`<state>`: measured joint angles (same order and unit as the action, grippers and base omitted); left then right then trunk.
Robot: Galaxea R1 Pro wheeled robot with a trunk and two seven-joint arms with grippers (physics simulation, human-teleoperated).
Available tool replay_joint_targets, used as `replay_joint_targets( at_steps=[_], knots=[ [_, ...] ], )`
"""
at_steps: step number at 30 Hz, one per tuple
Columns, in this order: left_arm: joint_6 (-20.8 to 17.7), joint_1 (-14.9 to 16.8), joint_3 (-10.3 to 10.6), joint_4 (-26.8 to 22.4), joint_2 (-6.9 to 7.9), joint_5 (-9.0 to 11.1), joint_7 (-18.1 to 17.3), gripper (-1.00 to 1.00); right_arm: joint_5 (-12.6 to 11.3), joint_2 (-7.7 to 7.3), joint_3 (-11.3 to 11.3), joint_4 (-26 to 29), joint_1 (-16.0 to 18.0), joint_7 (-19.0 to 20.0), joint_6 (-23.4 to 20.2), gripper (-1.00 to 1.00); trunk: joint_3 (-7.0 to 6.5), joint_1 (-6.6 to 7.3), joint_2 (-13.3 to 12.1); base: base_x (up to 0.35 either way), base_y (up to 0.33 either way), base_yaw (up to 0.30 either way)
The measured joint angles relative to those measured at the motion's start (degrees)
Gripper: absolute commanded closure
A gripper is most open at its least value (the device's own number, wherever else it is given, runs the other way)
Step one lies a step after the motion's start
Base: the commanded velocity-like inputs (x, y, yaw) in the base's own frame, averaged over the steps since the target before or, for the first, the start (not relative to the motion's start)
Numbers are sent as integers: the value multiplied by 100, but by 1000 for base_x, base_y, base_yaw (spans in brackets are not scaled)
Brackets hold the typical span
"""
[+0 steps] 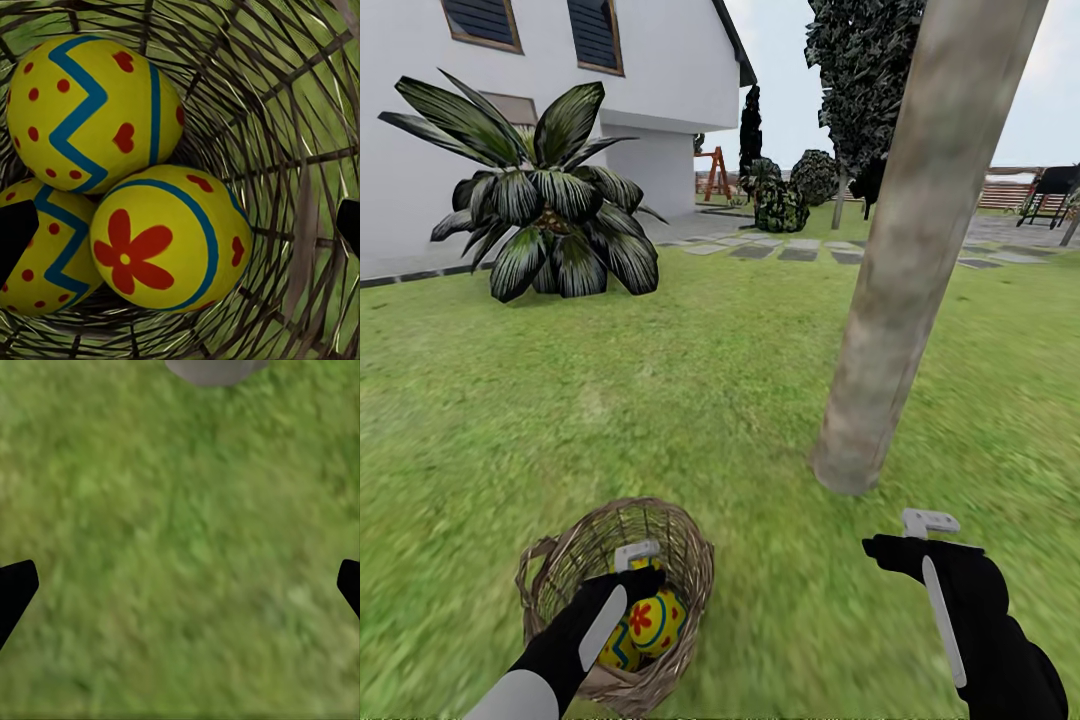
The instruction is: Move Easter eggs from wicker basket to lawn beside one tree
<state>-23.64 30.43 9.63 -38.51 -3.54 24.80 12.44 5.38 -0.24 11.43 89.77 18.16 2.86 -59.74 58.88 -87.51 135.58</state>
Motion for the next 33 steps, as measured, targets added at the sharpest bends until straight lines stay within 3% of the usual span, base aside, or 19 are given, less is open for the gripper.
replay_joint_targets(
  at_steps=[3,14,18,33],
  knots=[
    [2,-2,-1,1,-4,0,-2,-100,0,1,1,0,0,0,0,-100,54,-66,120,0,0,0],
    [-13,-4,-2,3,-7,0,-19,-100,0,-1,2,0,0,0,0,-100,54,-66,122,0,0,0],
    [-23,-4,3,3,-9,0,-21,-100,0,-1,2,0,-1,0,0,-100,126,-154,281,0,0,0],
    [-53,-4,36,1,-10,0,-32,-100,-2,-1,2,0,0,0,0,-100,162,-198,361,0,0,0]
  ],
)
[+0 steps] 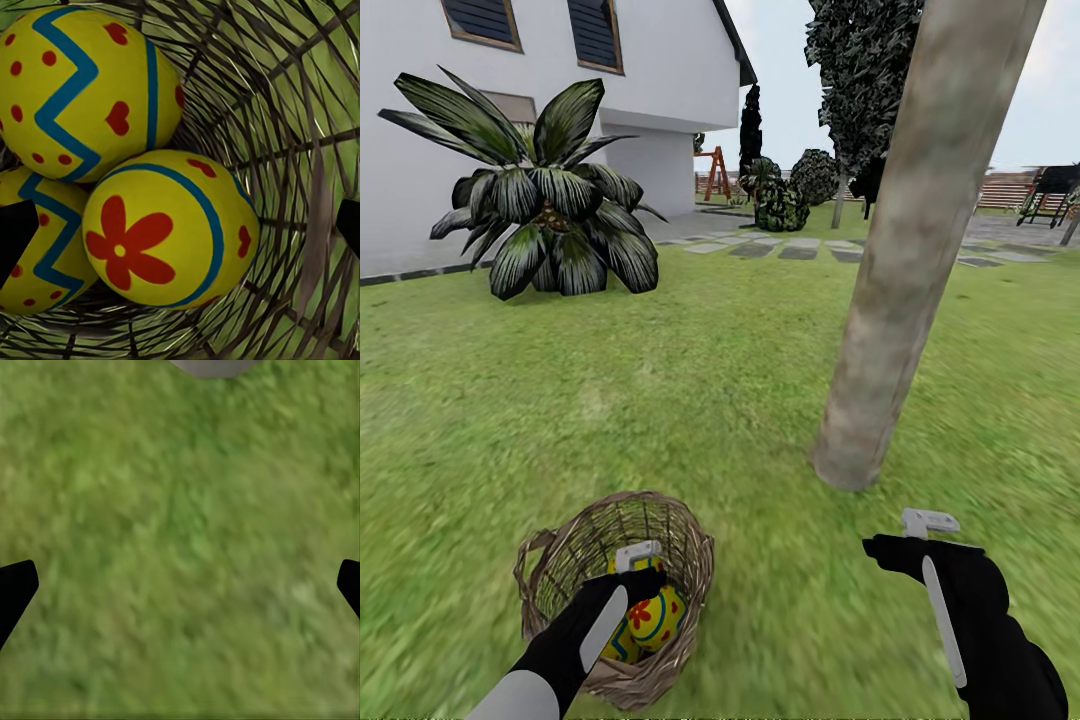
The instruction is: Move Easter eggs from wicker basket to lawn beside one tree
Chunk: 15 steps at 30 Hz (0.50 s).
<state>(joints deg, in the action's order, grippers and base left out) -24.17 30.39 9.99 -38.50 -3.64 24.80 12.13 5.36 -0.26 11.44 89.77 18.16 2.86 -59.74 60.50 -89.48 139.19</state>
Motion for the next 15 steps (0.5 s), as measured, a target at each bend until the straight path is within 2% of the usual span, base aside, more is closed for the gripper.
replay_joint_targets(
  at_steps=[4,15],
  knots=[
    [-3,0,98,-2,2,0,-117,-100,1,0,0,0,1,0,0,-100,72,-88,160,0,0,0],
    [28,0,169,-1,22,-1,-297,-100,-3,0,0,0,0,0,0,-100,72,-88,162,0,0,0]
  ],
)
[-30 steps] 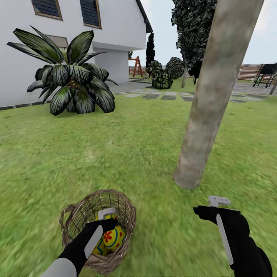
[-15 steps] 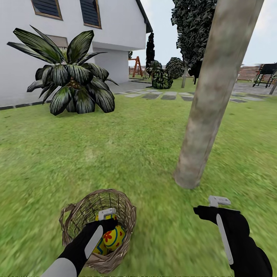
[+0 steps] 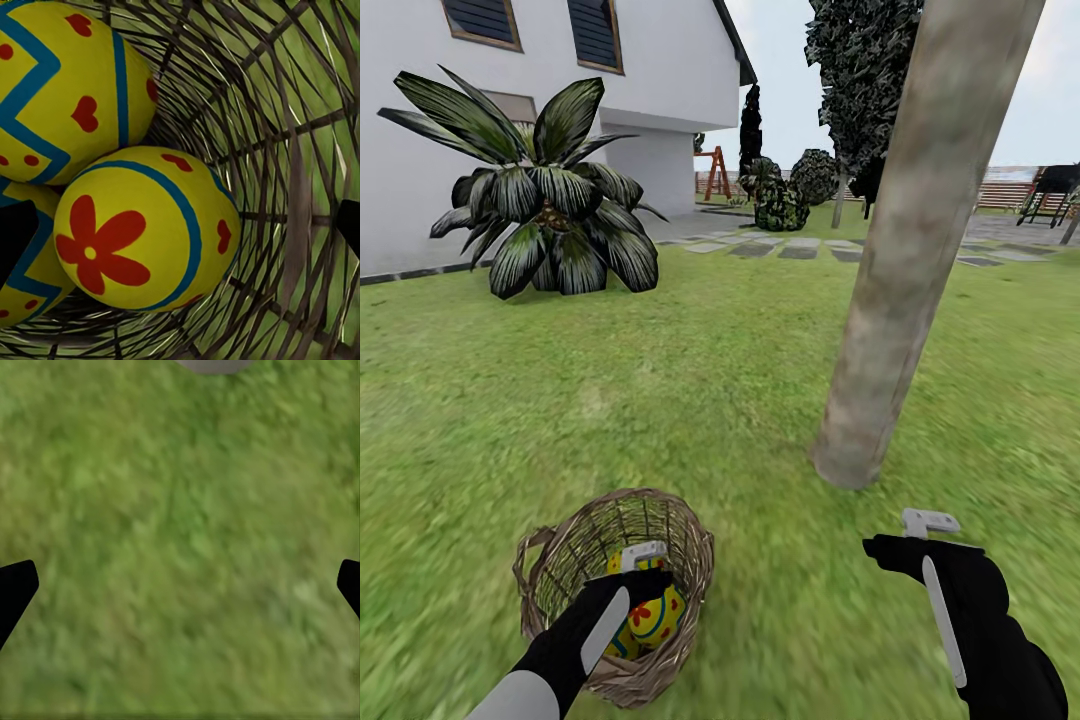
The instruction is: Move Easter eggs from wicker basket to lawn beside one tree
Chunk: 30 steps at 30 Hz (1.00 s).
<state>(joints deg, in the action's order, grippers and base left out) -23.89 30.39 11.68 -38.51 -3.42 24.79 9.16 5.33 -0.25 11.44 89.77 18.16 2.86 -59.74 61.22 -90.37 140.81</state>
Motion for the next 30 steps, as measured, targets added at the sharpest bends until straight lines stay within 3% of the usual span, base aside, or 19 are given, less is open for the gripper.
replay_joint_targets(
  at_steps=[6,14,20,30],
  knots=[
    [13,-1,2,2,2,0,2,-100,2,0,0,0,1,0,0,-100,89,-109,199,0,0,0],
    [16,-5,-2,3,4,0,-8,-100,4,0,0,0,0,0,0,-100,90,-110,201,0,0,0],
    [16,-6,-4,3,4,0,-10,-100,0,0,0,0,0,0,0,-100,218,-145,247,0,0,0],
    [21,-5,1,19,11,0,-5,-100,-2,1,0,0,0,0,0,-100,262,-150,250,0,0,0]
  ],
)
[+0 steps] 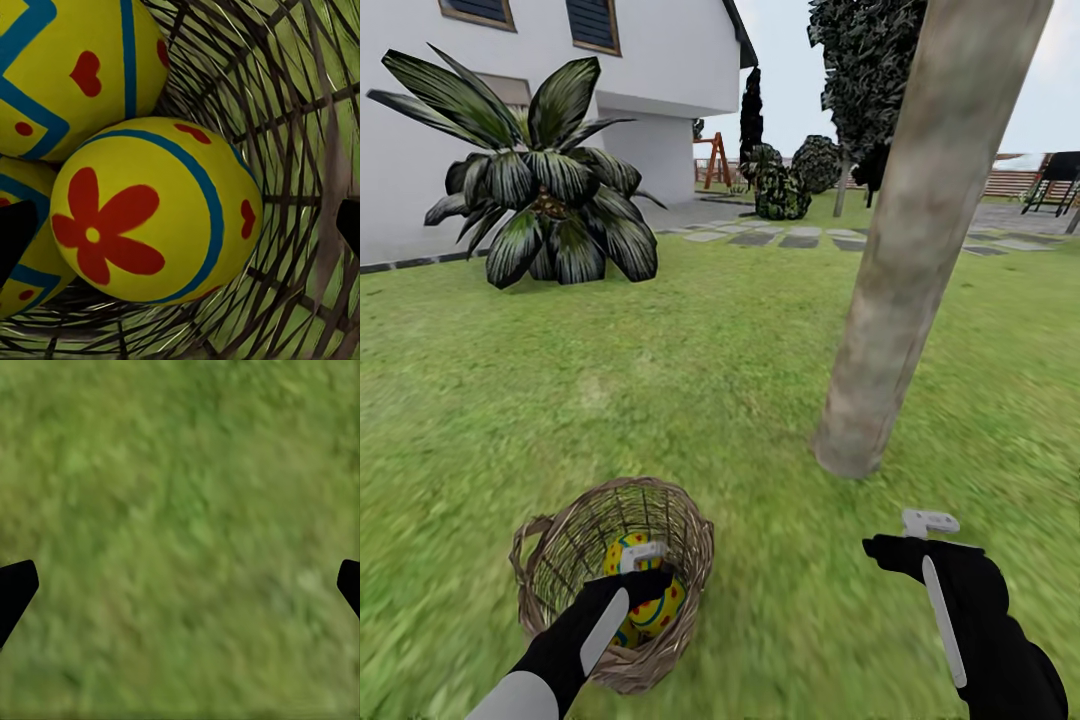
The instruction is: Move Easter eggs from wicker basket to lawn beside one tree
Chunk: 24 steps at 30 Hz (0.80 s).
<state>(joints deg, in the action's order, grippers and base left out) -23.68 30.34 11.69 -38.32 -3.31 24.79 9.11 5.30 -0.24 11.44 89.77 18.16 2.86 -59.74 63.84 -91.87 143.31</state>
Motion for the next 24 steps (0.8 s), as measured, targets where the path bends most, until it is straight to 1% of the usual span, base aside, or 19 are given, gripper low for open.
replay_joint_targets(
  at_steps=[5,19,24],
  knots=[
    [-3,1,2,8,2,0,-4,-100,5,2,0,0,0,0,0,-100,111,-13,7,0,0,0],
    [-6,0,3,-18,2,0,-2,-100,3,5,0,-5,0,0,0,-100,112,-13,7,0,0,0],
    [-13,0,3,-17,-3,0,2,-100,3,1,0,-8,0,0,0,-100,222,-26,13,0,0,0]
  ],
)
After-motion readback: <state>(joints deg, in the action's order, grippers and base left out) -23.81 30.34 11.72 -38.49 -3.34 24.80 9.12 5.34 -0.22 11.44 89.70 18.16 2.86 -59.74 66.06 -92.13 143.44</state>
